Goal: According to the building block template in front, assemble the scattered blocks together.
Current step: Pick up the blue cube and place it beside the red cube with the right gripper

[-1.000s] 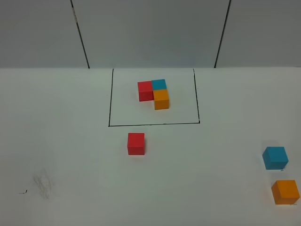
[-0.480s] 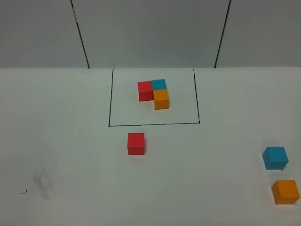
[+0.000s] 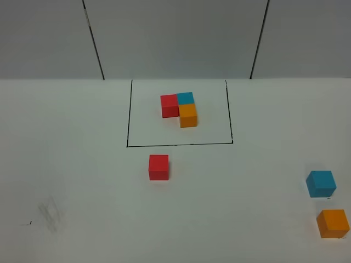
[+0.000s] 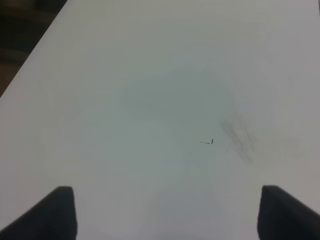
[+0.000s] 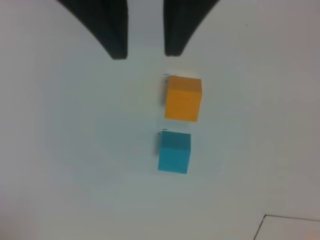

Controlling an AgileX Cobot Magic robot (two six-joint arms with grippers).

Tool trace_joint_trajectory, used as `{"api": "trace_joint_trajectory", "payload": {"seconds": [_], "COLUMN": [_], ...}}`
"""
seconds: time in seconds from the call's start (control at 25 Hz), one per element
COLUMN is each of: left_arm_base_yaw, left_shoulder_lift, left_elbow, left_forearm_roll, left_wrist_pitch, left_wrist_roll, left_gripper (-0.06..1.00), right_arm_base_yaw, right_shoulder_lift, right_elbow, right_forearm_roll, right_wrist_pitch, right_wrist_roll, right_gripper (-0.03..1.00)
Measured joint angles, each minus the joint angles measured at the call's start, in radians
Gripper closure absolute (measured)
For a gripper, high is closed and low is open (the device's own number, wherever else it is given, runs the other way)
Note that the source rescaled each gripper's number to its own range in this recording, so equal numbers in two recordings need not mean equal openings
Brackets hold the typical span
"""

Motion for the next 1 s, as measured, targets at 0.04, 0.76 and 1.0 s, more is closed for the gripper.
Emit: {"api": "trace_joint_trajectory", "payload": {"seconds": [0.04,0.76,1.0], "left_arm_base_yaw": [0.0,0.0,0.0], "left_shoulder_lift": [0.0,0.0,0.0], "left_elbow": [0.0,0.0,0.0], "left_forearm_roll": [0.0,0.0,0.0], "left_wrist_pitch": [0.0,0.0,0.0], "left_wrist_roll": [0.0,0.0,0.0], "left_gripper": [0.21,0.21,0.21], "right_arm_base_yaw": [0.0,0.0,0.0], "right_shoulder_lift": [0.0,0.019,0.201], "right_elbow": [0.0,-0.006,-0.111], "right_forearm_roll": [0.0,-0.011,-0.009], "right_wrist_pitch": [0.0,0.0,0.033], "right_wrist_roll": [0.0,0.018,0.024], "right_gripper": [0.97,0.0,-0.03]}}
